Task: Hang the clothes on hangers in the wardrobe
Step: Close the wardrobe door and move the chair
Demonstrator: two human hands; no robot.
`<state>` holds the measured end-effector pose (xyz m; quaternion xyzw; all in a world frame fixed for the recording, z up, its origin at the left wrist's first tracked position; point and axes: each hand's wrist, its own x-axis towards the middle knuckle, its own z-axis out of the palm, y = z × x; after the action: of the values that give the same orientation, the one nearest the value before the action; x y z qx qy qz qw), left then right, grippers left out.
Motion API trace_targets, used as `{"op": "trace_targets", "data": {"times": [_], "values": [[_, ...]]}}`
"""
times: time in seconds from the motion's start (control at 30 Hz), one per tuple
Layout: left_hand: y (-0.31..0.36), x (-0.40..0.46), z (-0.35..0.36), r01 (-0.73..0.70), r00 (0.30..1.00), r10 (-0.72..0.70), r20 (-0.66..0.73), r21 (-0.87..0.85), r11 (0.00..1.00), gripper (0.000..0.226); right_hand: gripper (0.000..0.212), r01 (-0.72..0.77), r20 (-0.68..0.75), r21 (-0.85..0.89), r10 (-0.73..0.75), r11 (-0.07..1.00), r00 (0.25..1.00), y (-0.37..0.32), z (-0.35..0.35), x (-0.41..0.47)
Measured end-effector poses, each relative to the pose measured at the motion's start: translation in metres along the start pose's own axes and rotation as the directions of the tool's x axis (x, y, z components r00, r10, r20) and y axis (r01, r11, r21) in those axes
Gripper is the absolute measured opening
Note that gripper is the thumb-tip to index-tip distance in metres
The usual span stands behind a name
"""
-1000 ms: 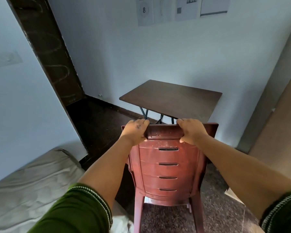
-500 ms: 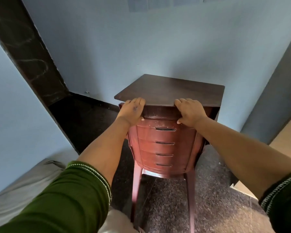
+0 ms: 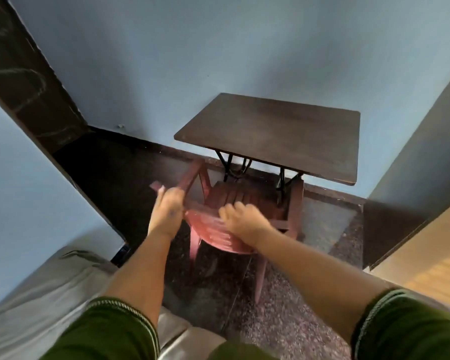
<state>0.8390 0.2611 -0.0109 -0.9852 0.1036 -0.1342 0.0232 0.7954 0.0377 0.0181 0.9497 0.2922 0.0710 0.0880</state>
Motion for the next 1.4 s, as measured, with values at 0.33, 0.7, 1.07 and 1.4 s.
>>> {"op": "trace_targets", "data": {"times": [0.33,0.7,1.07,1.4], "values": [[-0.031,-0.067,0.033,0.833,0.487,-0.711,0.508,-0.513,0.205,0.075,0.047,-0.157,0.256,0.318,0.075,0.935,0.964,-0.109,0.040,0.026],[0.066,-0.068,0.013,0.521,0.357,-0.537,0.764,-0.640,-0.565,0.108,0.059,-0.414,0.860,0.260,-0.014,0.873,0.510,-0.055,0.028,0.021],[-0.003,-0.088,0.023,0.534,0.422,-0.594,0.685,-0.718,-0.447,0.078,0.041,-0.304,0.669,0.259,0.057,0.917,0.741,-0.127,0.016,0.027],[-0.014,-0.088,0.031,0.550,0.435,-0.593,0.677,-0.722,-0.420,0.069,0.052,-0.318,0.698,0.302,0.019,0.899,0.716,-0.128,0.011,0.036]]}}
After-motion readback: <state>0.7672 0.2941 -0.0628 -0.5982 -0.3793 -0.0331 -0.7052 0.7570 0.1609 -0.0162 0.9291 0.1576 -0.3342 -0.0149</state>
